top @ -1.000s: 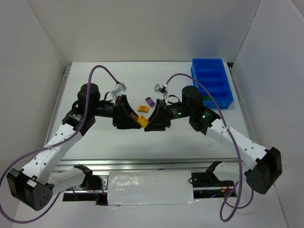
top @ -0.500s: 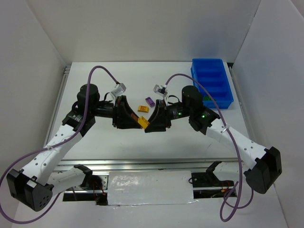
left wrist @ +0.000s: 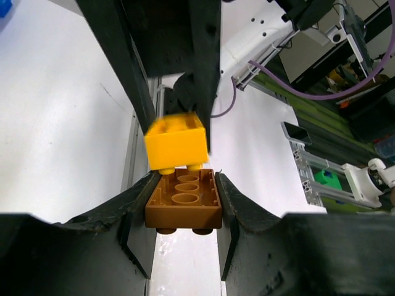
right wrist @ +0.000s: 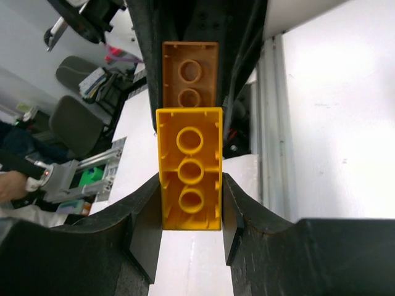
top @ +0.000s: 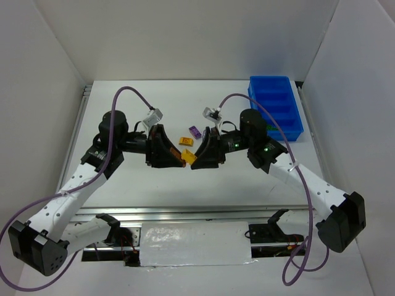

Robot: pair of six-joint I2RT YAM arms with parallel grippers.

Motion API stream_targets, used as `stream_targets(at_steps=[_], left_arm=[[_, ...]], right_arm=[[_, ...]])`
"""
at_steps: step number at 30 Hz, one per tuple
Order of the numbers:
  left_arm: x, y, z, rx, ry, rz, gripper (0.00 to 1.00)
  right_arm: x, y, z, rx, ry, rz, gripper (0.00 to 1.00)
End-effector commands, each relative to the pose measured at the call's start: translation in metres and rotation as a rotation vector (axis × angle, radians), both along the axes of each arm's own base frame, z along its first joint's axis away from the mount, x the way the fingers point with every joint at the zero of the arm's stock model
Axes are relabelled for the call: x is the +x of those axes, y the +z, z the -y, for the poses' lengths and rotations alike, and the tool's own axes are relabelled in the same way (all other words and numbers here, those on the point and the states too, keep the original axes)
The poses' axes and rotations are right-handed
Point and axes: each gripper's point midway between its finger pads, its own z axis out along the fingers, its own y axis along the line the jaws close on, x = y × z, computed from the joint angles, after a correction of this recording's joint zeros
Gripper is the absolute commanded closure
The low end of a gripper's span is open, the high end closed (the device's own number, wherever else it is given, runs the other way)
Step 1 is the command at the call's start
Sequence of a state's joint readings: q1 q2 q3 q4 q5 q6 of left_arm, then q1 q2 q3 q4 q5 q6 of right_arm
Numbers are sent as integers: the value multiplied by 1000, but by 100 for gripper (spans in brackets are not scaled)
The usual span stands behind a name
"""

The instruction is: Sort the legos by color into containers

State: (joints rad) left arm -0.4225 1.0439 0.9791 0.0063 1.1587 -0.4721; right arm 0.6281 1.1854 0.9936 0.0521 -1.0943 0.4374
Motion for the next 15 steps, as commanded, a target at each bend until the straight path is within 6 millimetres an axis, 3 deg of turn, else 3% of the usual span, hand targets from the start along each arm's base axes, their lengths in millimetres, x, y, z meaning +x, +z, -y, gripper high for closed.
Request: stream_targets(at_steps=[1,11,15], left_arm=[[-25,17,-6,-46,-113,81,100],[-23,15,-6,-35,-106,90,100],[-22,11,-7,-18,-76,73,100]], right_arm=[[22,12,18,41,-77,77,100],[48,19,34,45,-181,101,100],[97,12,66,36,-419,49,100]])
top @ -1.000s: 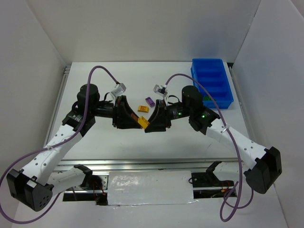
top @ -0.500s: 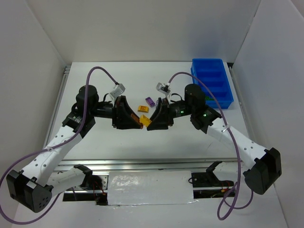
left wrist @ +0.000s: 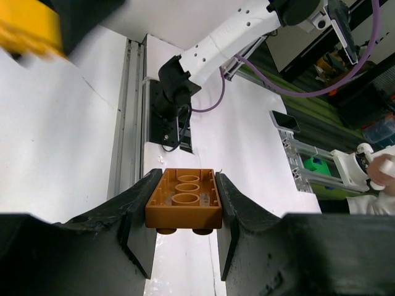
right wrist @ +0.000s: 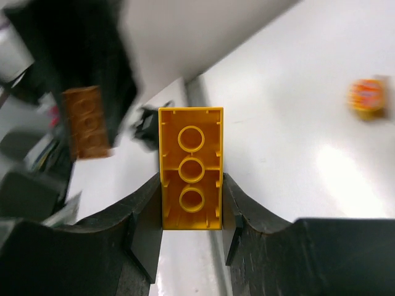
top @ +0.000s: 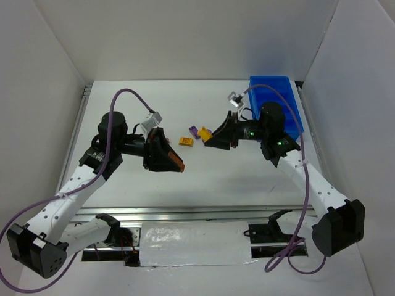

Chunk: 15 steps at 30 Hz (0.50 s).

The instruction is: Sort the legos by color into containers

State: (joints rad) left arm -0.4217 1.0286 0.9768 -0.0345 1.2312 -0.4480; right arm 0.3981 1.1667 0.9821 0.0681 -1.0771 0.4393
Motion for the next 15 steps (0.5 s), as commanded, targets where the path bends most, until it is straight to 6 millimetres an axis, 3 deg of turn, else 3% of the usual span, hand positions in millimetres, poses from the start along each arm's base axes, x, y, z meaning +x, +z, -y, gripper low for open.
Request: stream_targets(at_steps=[1,3,4,5,7,8,12,15], left_arm=[[-4,12,-3,-16,6,77,100],[4,6,-2,11,58,63,100],[8,6,-2,21,82,63,100],[13,3,-2,32,109,61,100],[27,-3,-3,69,194,41,100],[33,-6,-2,83,218,38,100],[47,-15,-5,134,307,21,100],[55,-16,-10,152,377,33,100]], right_arm=[[62,6,45,11,-340,7,100],[100,-8,75,-35,-597,-87,100],[140,-15,118,-55,-896,-149,100],[153,-23,140,-78,-1021,-188,100],[171,-42,179,-134,-1225,-270,100],[188,-48,214,-146,-1405,-318,100],[211,-73,287,-148,-1738,-430,100],[226,-86,321,-165,-1887,-471,100]])
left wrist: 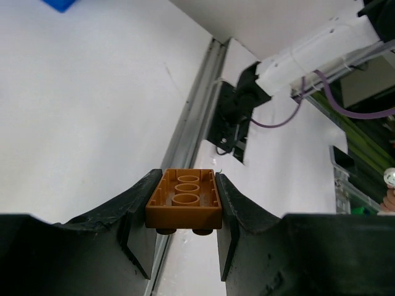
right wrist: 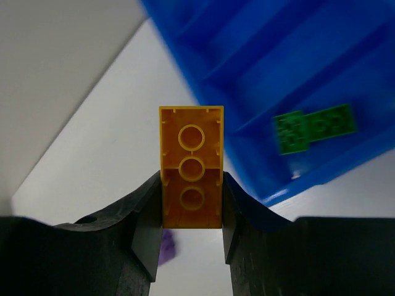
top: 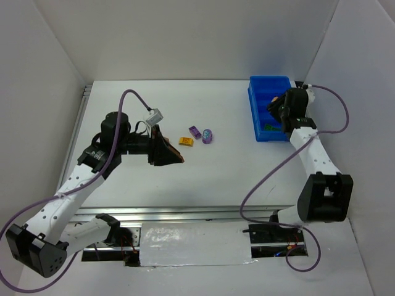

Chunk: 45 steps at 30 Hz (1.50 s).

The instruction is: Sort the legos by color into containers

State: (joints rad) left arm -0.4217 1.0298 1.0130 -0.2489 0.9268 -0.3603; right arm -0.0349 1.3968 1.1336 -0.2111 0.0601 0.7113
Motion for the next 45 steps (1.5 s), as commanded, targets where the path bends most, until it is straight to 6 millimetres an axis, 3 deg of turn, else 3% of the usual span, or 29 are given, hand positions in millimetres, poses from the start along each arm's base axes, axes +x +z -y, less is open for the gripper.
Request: stream_targets(at_steps=[1,5,8,11,12,17,28,30,35,37,41,45], left_arm=[[13,14,-7,25,103,92,100],[21,12,-13,44,175,90,100],[21,15,-13,41,180,97,100],[18,15,-13,31,169,96,100],[17,15,-12,28,162,92,100],[16,16,-14,36,163,106,100],[12,14,-11,38,119,97,100],[11,13,-11,40,119,97,100],[10,13,-11,36,107,99,100],[9,13,-10,36,101,97,100],[9,13,-10,38,100,97,100],[8,14,-10,33,94,103,100]], right_arm=[[17,1,62,-60,-318,-28,100],[35,-20,93,-97,-431,-122,100],[53,-32,101,-92,-443,-143,100],[68,-44,101,-93,-424,-162,99],[72,-58,102,-96,-425,-193,97],[83,-74,97,-58,-411,-207,95],[95,-102,85,-1,-362,-228,70],[96,-104,84,14,-360,-211,59],[104,-106,84,16,-357,-214,59],[107,-103,84,15,-354,-205,50],[110,-107,86,20,-355,-221,47],[108,-109,91,34,-363,-229,32]])
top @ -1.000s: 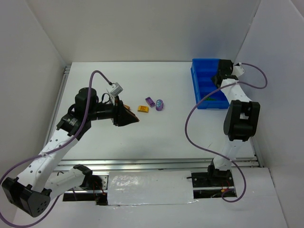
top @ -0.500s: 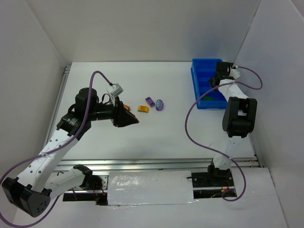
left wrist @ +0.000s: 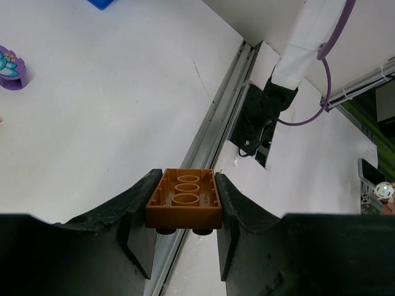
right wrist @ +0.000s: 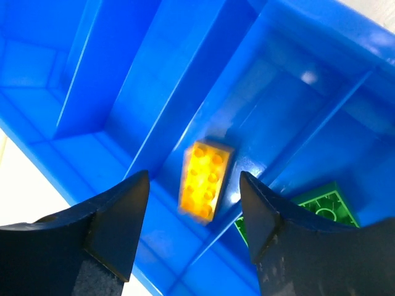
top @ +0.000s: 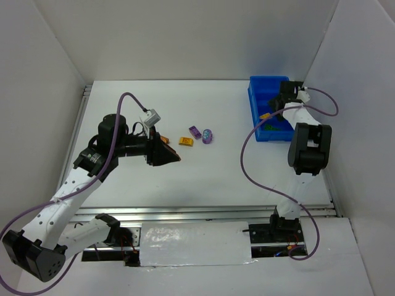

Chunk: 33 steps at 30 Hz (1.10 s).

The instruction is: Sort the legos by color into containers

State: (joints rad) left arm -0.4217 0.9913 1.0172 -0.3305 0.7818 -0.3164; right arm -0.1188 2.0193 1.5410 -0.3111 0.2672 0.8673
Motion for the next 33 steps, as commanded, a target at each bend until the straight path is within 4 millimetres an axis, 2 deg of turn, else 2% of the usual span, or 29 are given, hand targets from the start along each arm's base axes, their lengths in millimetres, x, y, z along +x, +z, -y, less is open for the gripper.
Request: stream_targets(at_steps=[1,4,8,9,10,11,15,16,17,18,19,20,21,22,23,24,26,27,28,29,32,33], left_arm=[[-4,22,2,-34,-36,75,100],[-4,22,3,-34,-41,74,100],[-3,22,3,-35,-32,67,100],[-1,22,2,-34,-21,70,100],[0,22,3,-34,-17,66,100],[0,22,2,-34,-14,65,100],[-3,29,5,-63,-37,76,100],[-5,30,6,-73,-52,75,100],[-4,33,7,-88,-53,80,100],[-6,33,7,-95,-62,75,100],[-6,34,8,-102,-64,68,100],[-4,36,9,-109,-62,74,100],[-3,37,10,-113,-62,71,100],[-1,38,11,-120,-62,59,100],[0,41,12,-125,-62,59,100],[2,42,13,-129,-59,43,100],[4,50,15,-142,-58,50,100],[5,52,16,-145,-60,46,100],[5,56,16,-152,-64,53,100],[6,62,17,-160,-62,58,100],[2,73,19,-177,-99,84,100],[3,74,20,-177,-103,83,100]], right_arm=[[10,23,10,-8,-25,62,32],[7,34,10,-15,-24,91,31],[-2,59,7,-17,-6,133,31],[-3,67,5,-12,4,149,30],[-6,88,0,-10,25,197,30],[-12,85,-6,0,52,197,26],[-24,124,-45,62,221,301,15],[-32,137,-52,60,256,327,1],[-37,142,-62,68,289,339,0],[-46,165,-77,84,350,402,0],[-56,160,-87,97,386,402,0],[-61,166,-98,103,424,429,0],[-73,183,-109,99,478,475,0],[-81,178,-119,110,530,476,0],[-87,186,-132,105,612,510,0],[-103,193,-154,150,740,539,0],[-123,201,-184,192,924,575,0],[-143,205,-203,224,1062,591,0],[-151,211,-213,222,1125,624,0],[-168,213,-229,212,1196,649,0],[-193,219,-250,165,1293,713,0],[-210,223,-267,173,1361,734,0]])
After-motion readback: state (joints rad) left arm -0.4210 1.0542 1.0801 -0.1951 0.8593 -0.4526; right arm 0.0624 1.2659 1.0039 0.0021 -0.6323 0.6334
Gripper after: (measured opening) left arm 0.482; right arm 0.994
